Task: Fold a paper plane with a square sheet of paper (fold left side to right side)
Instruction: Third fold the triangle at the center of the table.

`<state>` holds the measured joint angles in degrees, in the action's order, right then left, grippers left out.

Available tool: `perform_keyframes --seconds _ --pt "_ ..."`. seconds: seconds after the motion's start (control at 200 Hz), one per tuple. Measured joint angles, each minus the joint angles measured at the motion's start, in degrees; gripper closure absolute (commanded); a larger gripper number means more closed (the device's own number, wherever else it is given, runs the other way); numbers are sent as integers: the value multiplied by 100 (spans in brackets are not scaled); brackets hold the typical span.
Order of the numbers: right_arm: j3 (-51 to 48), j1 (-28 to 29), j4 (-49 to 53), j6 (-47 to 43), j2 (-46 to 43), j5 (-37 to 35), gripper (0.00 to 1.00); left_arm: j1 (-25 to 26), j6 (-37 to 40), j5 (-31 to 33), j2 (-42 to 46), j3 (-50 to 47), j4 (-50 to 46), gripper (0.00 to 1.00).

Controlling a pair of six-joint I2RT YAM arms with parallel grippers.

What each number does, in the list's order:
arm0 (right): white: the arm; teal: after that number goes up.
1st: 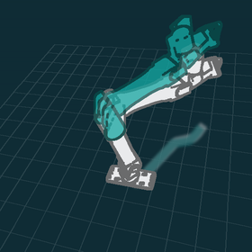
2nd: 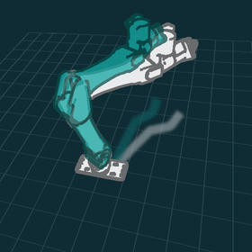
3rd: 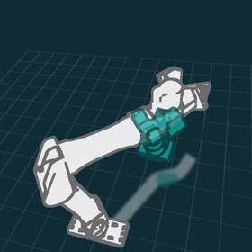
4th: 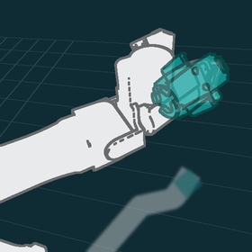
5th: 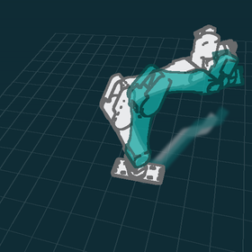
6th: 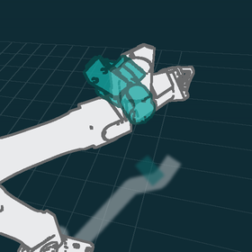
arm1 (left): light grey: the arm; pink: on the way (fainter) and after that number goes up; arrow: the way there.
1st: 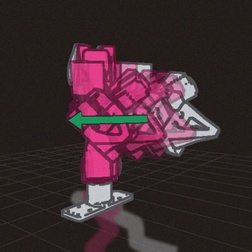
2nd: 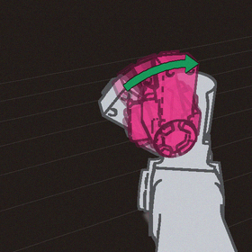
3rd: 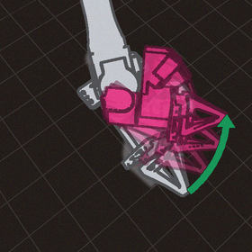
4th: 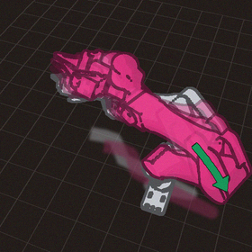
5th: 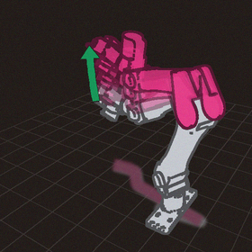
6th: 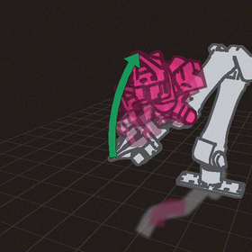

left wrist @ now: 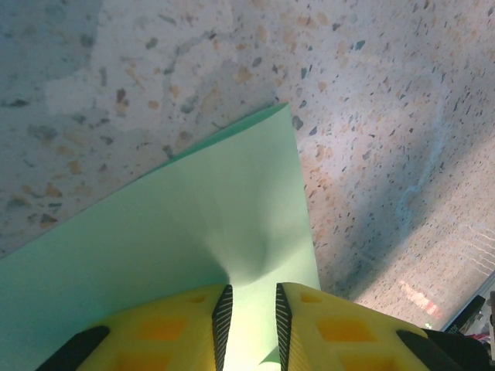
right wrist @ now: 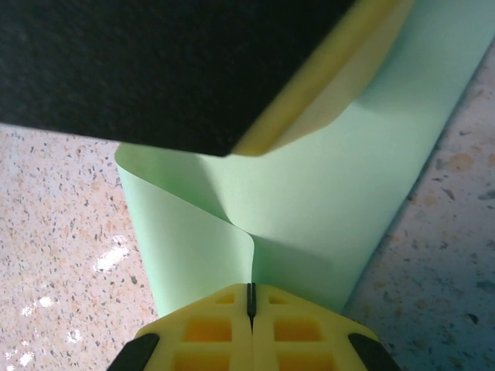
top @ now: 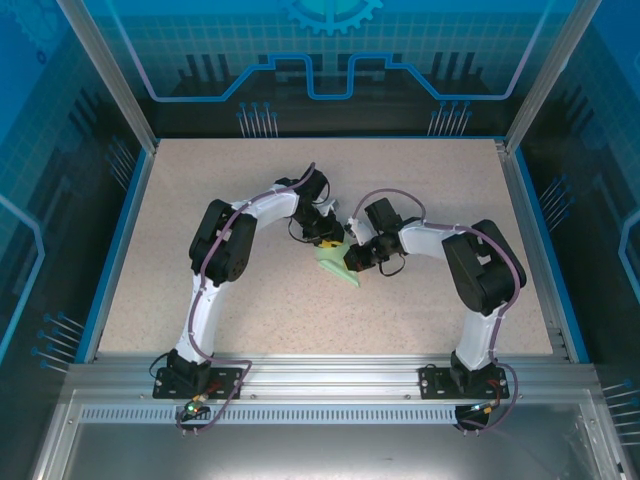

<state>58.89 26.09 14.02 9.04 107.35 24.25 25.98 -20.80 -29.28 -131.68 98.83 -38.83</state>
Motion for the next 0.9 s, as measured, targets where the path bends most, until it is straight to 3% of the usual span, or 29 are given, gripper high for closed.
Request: perform_keyframes --seconds 0.9 --pt "160 -103 173 0 155 70 100 11 24 11 0 15 -13 69"
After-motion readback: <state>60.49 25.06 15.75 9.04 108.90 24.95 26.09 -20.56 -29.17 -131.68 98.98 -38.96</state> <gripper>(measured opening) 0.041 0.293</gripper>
